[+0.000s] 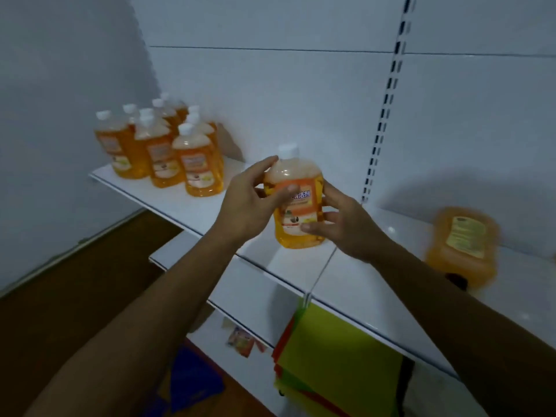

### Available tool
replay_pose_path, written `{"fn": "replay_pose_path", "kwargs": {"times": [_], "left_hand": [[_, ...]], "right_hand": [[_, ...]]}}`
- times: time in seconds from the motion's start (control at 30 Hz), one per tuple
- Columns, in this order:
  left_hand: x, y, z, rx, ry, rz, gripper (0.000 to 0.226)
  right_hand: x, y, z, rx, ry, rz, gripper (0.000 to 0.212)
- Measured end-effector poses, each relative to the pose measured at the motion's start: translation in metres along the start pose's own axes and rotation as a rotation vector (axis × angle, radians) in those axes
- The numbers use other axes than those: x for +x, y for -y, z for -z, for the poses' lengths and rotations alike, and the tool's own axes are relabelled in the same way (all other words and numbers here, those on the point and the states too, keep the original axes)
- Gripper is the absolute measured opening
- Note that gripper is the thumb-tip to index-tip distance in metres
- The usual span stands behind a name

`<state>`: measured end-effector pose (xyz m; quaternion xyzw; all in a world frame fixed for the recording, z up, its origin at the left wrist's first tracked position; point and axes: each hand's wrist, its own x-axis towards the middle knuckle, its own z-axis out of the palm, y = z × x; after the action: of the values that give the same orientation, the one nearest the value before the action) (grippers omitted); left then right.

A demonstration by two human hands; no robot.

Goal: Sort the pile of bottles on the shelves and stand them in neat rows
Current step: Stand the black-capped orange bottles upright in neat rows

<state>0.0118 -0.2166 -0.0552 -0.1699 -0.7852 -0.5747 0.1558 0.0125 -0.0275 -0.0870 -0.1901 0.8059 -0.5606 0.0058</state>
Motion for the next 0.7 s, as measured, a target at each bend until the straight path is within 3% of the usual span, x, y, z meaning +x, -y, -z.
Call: {"fn": "replay_pose_path", "kwargs": {"times": [0.13,0.3,0.7], "left_hand": [[0.011,0.042,0.075,0.120,-0.121,-0.005,0.048],[0.046,0.090,0.138,0.280,-0.170,0.016,0.054],[0.077,0.135,0.155,0.407,-0.151,0.031,0.062]], "right_hand": [[0.076,0.000,-0.071,-0.078,0.055,0.053,0.080],[0.141,0.002,-0.136,-0.083,0.025,0.038,0.074],[0.178,-0.014,-0.162,-0.122,-0.032,-0.098,0.058]]}}
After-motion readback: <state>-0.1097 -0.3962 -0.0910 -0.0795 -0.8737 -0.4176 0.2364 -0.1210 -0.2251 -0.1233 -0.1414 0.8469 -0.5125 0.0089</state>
